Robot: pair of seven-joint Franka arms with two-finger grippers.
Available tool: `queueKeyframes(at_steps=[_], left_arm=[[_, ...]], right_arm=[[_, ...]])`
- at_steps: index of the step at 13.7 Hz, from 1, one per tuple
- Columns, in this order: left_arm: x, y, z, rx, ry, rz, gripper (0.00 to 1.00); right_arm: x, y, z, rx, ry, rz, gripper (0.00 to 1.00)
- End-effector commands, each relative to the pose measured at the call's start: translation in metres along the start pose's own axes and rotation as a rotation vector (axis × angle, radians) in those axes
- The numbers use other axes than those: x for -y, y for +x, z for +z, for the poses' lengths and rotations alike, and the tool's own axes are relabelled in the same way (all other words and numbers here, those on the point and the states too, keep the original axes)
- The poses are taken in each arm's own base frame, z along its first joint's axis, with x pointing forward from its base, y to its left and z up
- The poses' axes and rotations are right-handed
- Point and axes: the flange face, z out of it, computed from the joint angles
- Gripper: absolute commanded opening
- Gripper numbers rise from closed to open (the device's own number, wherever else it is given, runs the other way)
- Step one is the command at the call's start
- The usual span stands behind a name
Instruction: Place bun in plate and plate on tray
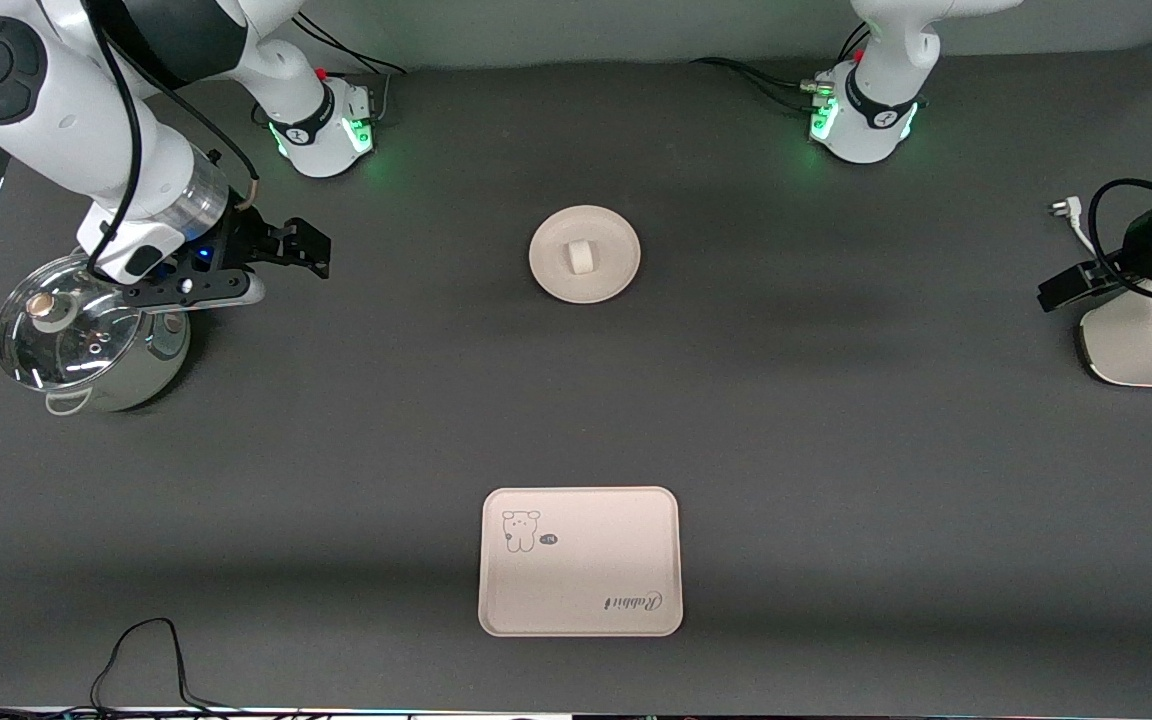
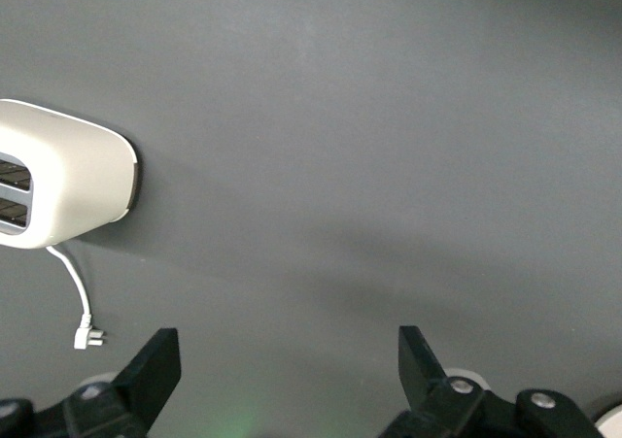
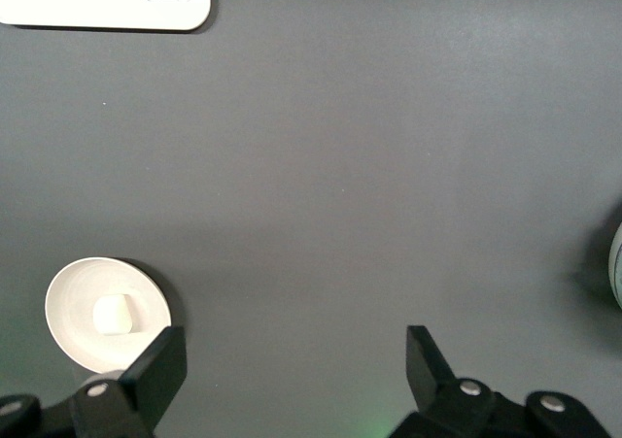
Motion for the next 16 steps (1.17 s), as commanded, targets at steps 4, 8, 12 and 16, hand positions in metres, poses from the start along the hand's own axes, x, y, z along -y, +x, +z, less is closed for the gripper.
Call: queueKeyframes(at_steps=[4,8,12,16], left_arm=[[-0.010,-0.011,-0.010,0.016,-0.042,0.022,1.00],[-0.008,-0.012,-0.008,0.033,-0.046,0.022,1.00],[-0.007,-0.012,-0.007,0.036,-0.047,0.022,1.00],[-0.004,-0.011,-0.006,0.037,-0.048,0.043,1.00]], right_arm=[[0.007,-0.003,-0.003,-0.012,-0.002,0.008,1.00],[0.011,-0.002,0.004,-0.028,0.006,0.026,1.00],[0.102,-0.030,0.055,-0.073,0.022,0.028,1.00],[0.144,-0.040,0.104,-0.094,0.006,-0.023,1.00]])
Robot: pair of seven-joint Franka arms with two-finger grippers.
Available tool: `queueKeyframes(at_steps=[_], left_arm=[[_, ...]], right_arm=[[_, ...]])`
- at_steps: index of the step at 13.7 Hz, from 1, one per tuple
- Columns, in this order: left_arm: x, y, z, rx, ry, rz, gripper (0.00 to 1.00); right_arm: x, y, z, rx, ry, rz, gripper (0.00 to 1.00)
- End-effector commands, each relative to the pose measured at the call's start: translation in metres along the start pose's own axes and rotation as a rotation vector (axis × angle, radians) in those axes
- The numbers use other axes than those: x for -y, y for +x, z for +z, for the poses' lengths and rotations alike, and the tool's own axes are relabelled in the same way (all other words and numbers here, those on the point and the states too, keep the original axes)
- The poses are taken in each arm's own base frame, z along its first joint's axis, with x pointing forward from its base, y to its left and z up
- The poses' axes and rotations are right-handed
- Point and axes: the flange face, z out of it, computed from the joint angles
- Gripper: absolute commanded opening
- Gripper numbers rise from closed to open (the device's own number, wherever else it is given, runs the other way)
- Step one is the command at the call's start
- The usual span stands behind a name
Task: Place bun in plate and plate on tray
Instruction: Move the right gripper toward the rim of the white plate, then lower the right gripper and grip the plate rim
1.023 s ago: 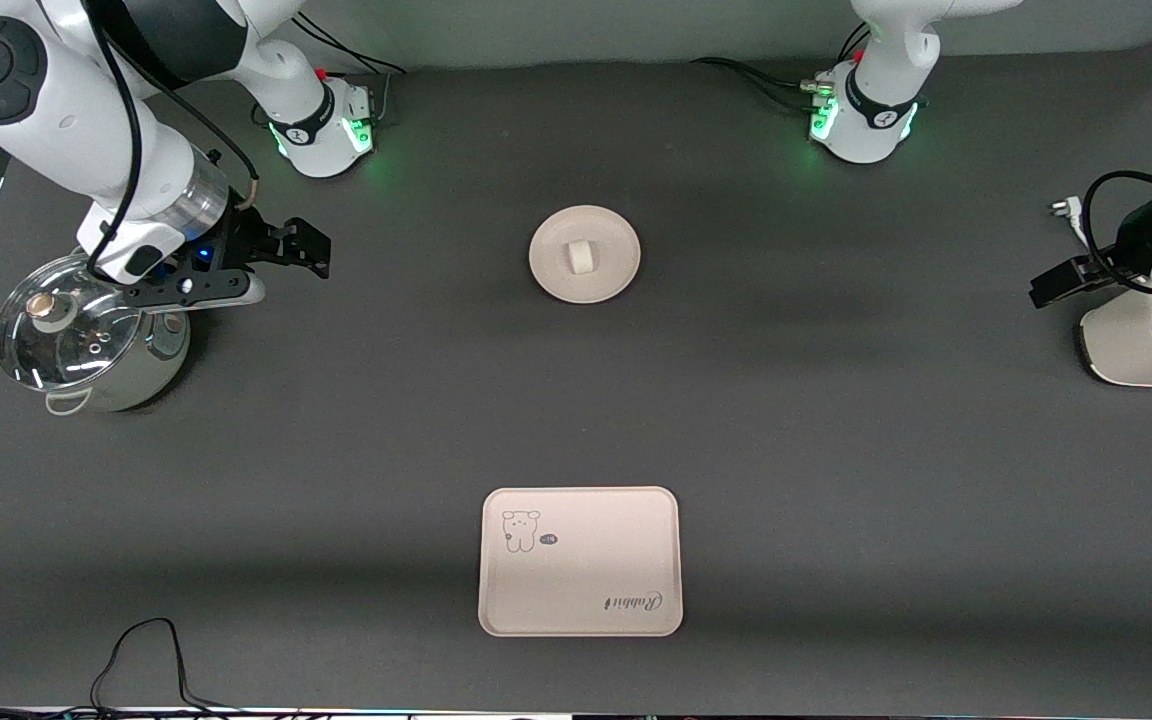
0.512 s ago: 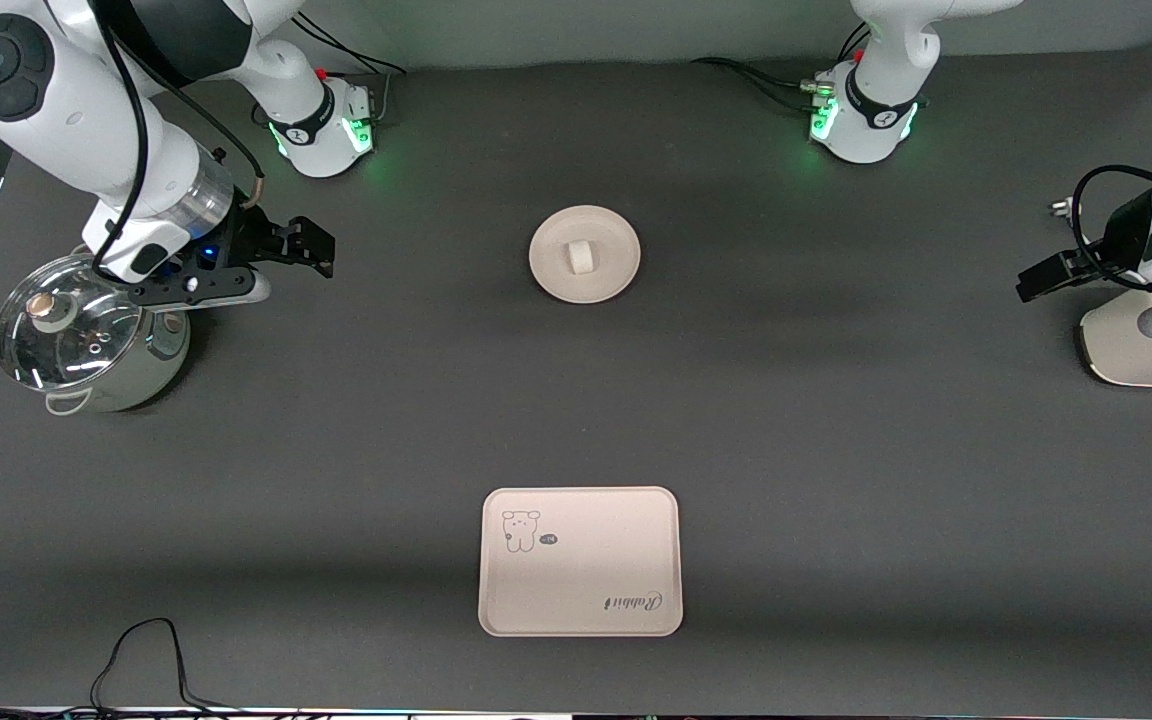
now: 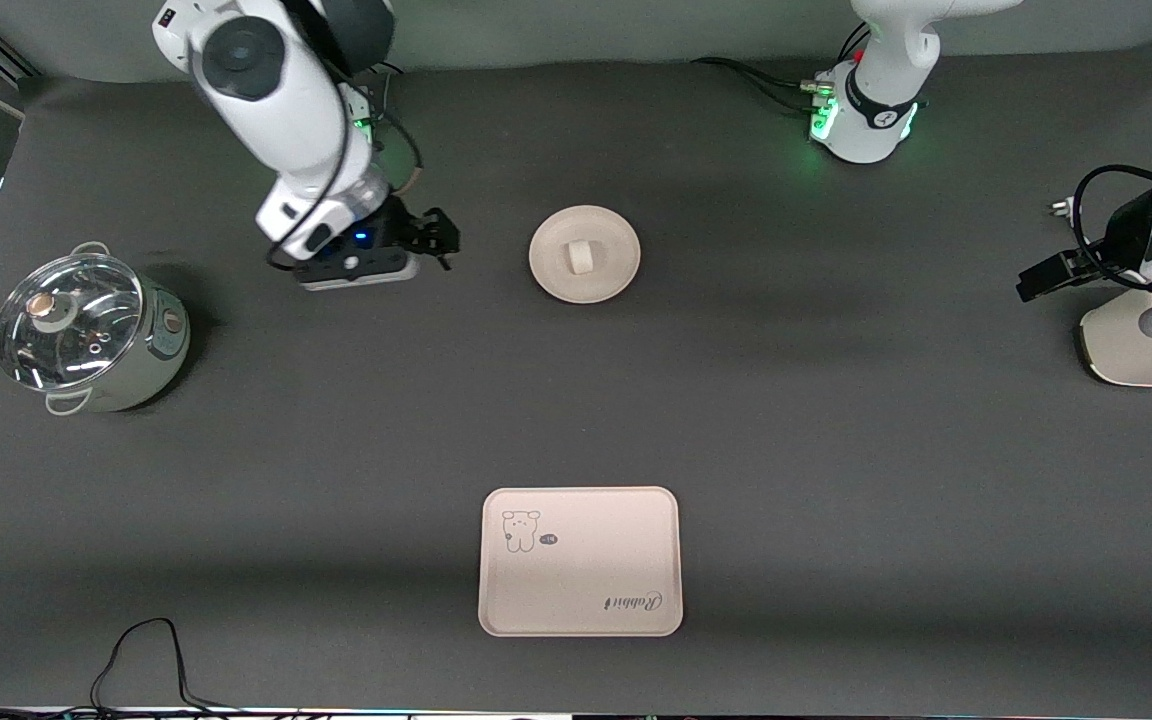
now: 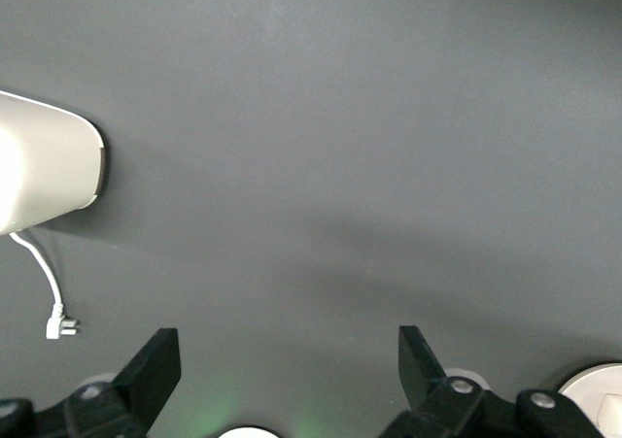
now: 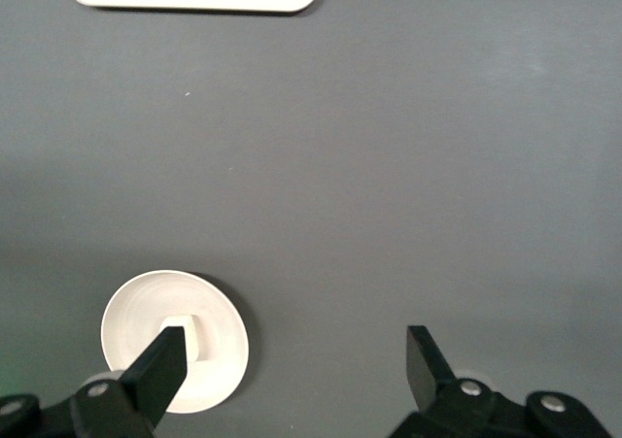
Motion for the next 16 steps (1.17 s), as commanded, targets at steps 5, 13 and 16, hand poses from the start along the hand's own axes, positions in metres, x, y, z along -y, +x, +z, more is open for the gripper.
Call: queueKeyframes(at_steps=[5,13,16], left_arm=[[0.004,-0.004,-0.004,0.010,-0.012,0.033,1.00],[0.005,-0.005,-0.001,0.029,-0.008,0.041,1.00],[0.005,-0.006,-0.001,0.032,-0.007,0.041,1.00]], right_arm=[[0.040,-0.025,0.083,-0.034,-0.016,-0.009,1.00],[0.095,-0.091,0.187,-0.082,-0.047,0.029,1.00],[0.088,-0.093,0.221,-0.106,-0.062,0.026,1.00]])
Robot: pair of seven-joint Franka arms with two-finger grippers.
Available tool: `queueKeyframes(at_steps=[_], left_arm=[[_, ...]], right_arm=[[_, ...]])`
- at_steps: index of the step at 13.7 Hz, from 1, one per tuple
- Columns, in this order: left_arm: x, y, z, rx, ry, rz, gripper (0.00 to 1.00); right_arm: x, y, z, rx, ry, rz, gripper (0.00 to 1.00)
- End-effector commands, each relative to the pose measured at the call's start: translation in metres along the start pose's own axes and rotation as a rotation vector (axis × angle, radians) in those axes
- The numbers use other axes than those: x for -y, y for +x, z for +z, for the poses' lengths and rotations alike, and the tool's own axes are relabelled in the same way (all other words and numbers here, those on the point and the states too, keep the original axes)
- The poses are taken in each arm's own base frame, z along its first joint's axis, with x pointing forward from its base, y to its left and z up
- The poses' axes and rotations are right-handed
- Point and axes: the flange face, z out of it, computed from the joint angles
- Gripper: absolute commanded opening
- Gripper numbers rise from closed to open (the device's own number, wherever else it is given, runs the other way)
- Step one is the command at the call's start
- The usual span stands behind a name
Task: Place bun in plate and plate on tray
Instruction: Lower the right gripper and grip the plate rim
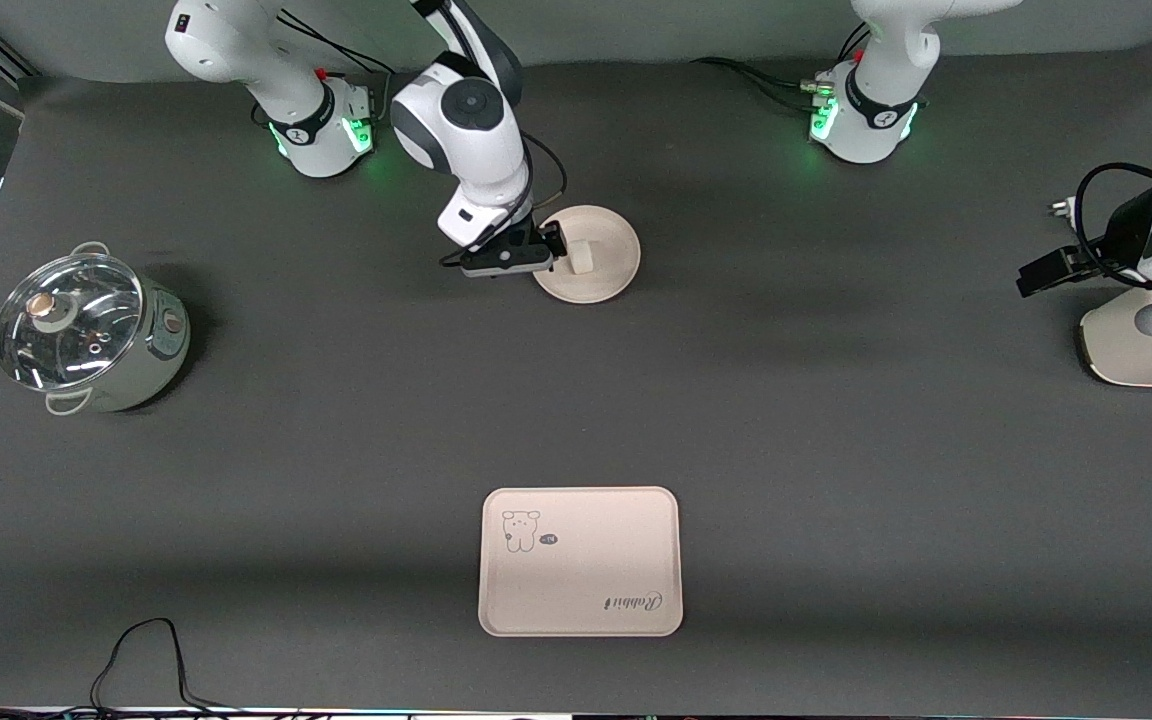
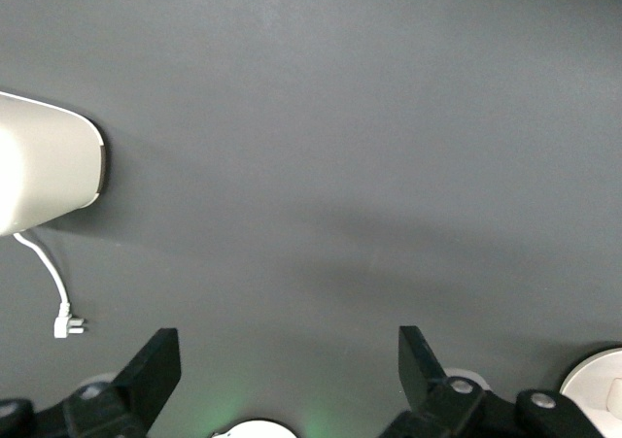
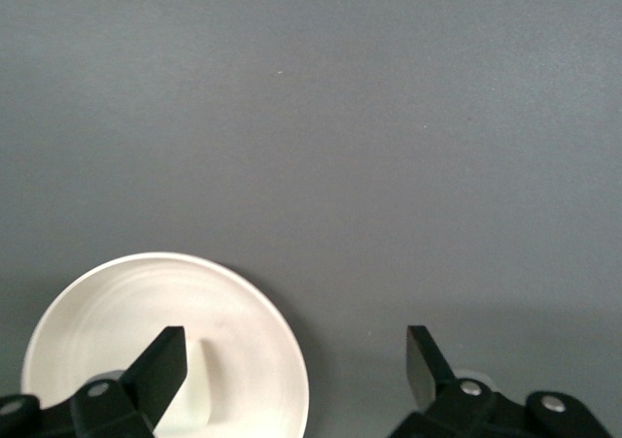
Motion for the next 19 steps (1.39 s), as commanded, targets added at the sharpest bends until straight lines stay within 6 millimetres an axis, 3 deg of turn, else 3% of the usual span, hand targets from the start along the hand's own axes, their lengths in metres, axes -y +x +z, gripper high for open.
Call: queueKeyframes(at_steps=[1,7,13,16,19], left_arm=[[0.002,-0.004,-0.003,0.013,-0.010,0.016,1.00],[0.004,-0.005,-0.002,0.022,-0.009,0.014,1.00],[0.004,-0.005,-0.002,0.024,-0.009,0.014,1.00],[0.004,-0.007,-0.003,0.030,-0.007,0.014,1.00],[0.002,-0.007,-0.003,0.030,-0.007,0.017,1.00]], right_arm=[[-0.007,-0.004,0.030,-0.036,0.001,0.019,1.00],[0.004,-0.027,0.068,-0.028,-0.012,0.020,0.97],[0.017,-0.049,0.078,0.003,-0.008,0.032,0.91],[0.020,-0.054,0.083,0.001,-0.007,0.025,0.69],[0.018,-0.054,0.091,-0.006,-0.012,0.025,0.62]])
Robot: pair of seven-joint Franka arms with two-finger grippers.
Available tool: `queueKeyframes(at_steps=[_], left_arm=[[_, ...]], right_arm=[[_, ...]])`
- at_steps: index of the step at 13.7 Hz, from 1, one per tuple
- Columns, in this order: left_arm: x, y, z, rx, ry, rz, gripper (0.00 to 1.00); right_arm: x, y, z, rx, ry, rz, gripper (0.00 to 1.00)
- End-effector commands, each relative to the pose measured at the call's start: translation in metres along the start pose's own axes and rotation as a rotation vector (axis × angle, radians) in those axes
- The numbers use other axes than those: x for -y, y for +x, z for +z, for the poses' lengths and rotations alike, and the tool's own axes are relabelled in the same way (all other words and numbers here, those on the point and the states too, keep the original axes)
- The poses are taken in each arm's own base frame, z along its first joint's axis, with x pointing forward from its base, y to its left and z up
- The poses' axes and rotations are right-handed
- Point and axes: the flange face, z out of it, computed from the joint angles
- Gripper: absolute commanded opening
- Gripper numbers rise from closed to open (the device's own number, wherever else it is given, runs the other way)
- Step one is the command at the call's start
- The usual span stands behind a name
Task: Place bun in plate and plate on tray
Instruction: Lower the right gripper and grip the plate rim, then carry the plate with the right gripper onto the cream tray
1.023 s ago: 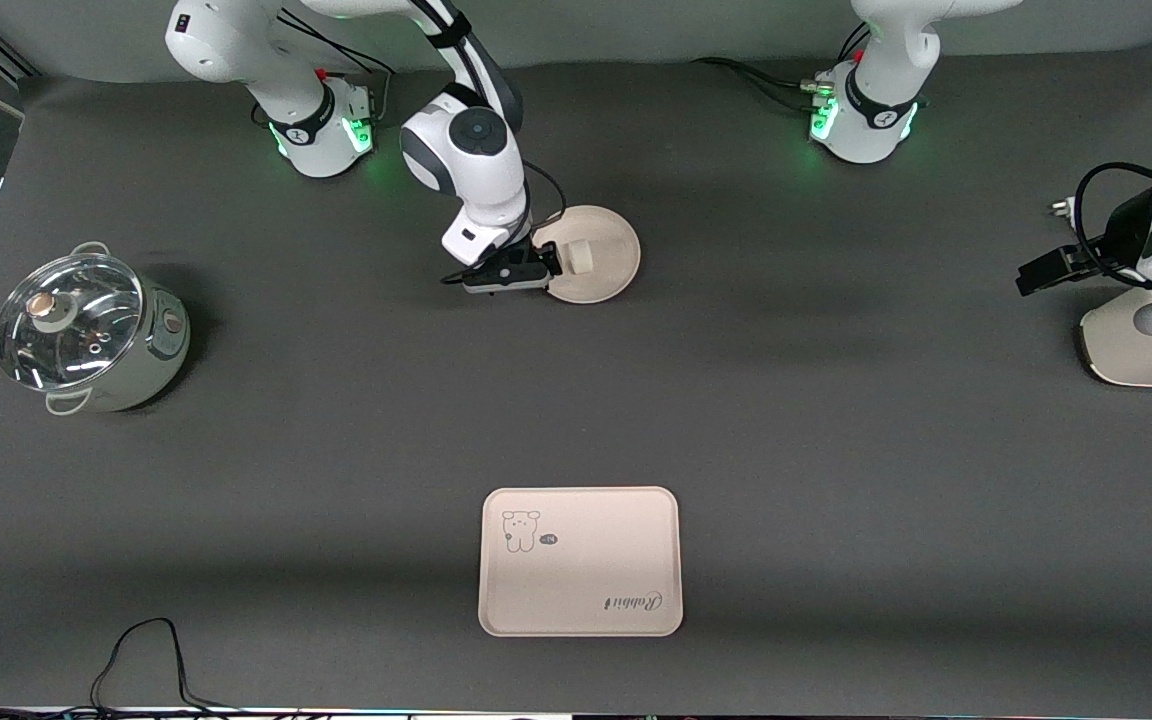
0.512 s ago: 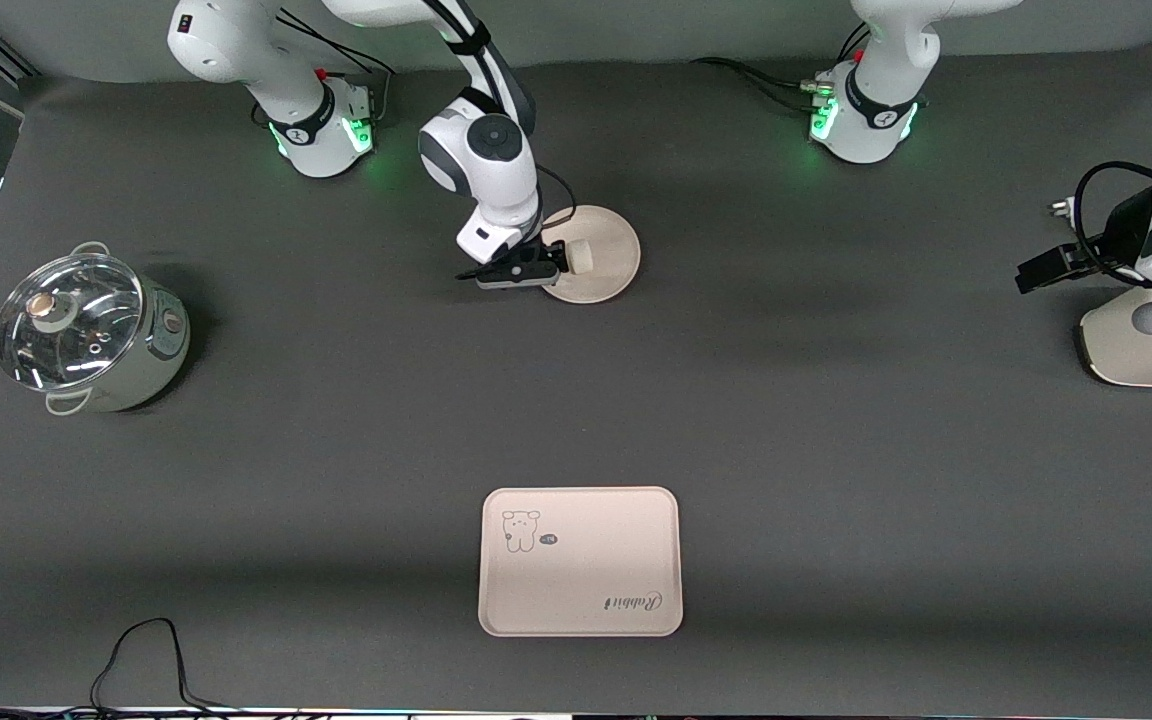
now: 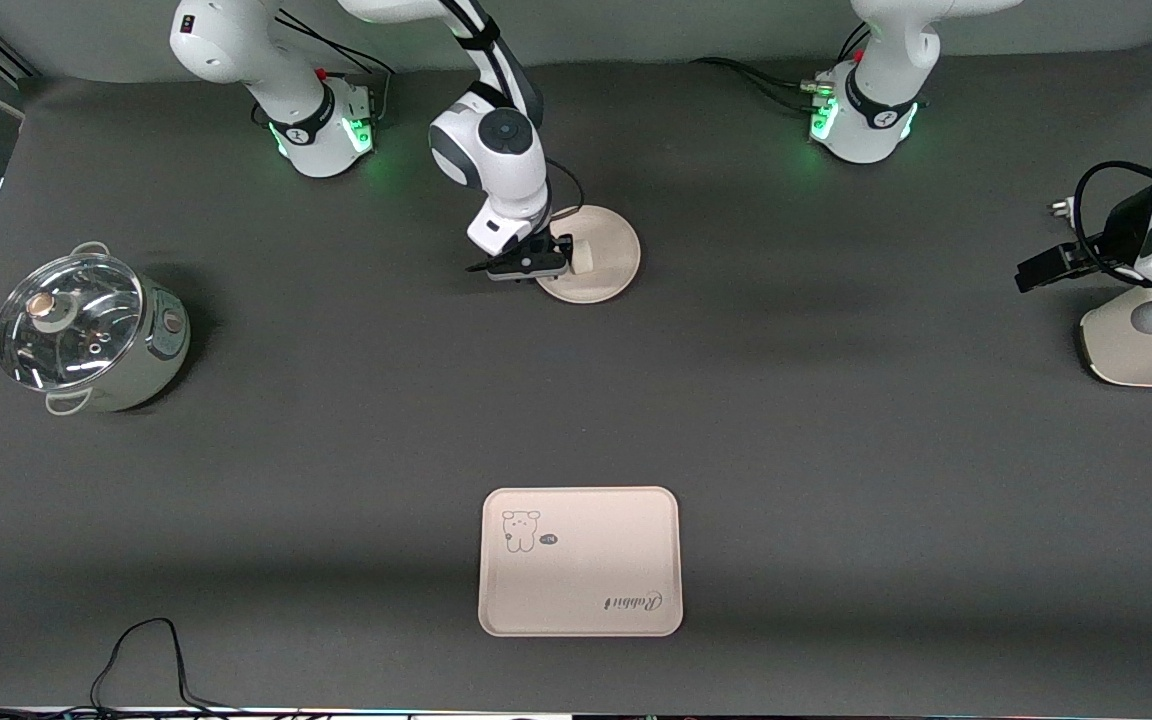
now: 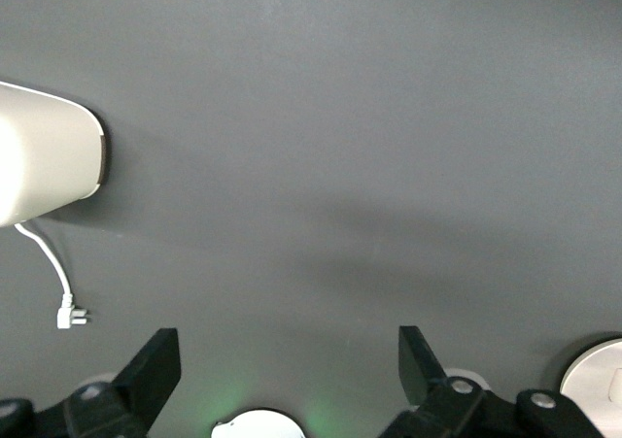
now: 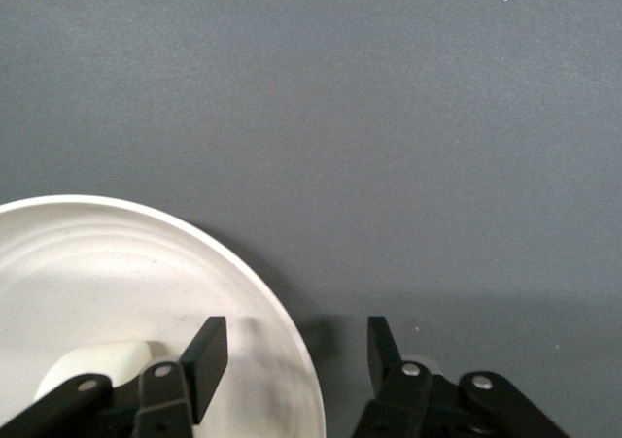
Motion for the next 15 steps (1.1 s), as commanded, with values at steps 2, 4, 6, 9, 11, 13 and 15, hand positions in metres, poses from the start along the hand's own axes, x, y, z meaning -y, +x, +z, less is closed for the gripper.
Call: queueKeyframes(at_steps=[2,4,6,9,11,13,15], left_arm=[[0.001,-0.005,-0.004,0.010,-0.010,0.017,1.00],[0.000,-0.005,-0.004,0.009,-0.011,0.018,1.00],[-0.001,-0.006,-0.004,0.010,-0.010,0.020,1.00],[0.000,-0.005,-0.004,0.010,-0.010,0.018,1.00],[-0.001,-0.006,-0.004,0.010,-0.010,0.020,1.00],[-0.001,-0.006,-0.004,0.010,-0.010,0.020,1.00],[-0.001,-0.006,-0.004,0.010,-0.010,0.020,1.00]], right_arm=[[0.002,-0.002,0.006,-0.010,0.007,0.025,0.47],[0.002,-0.002,0.006,-0.010,0.007,0.025,0.28],[0.001,0.000,0.005,0.004,0.023,0.060,0.04],[0.003,0.005,-0.004,0.025,0.058,0.089,0.00],[0.008,0.013,-0.018,0.037,0.072,0.098,0.00],[0.019,0.031,-0.050,0.083,0.078,0.109,0.00],[0.017,0.076,-0.098,0.097,0.104,0.141,0.00]])
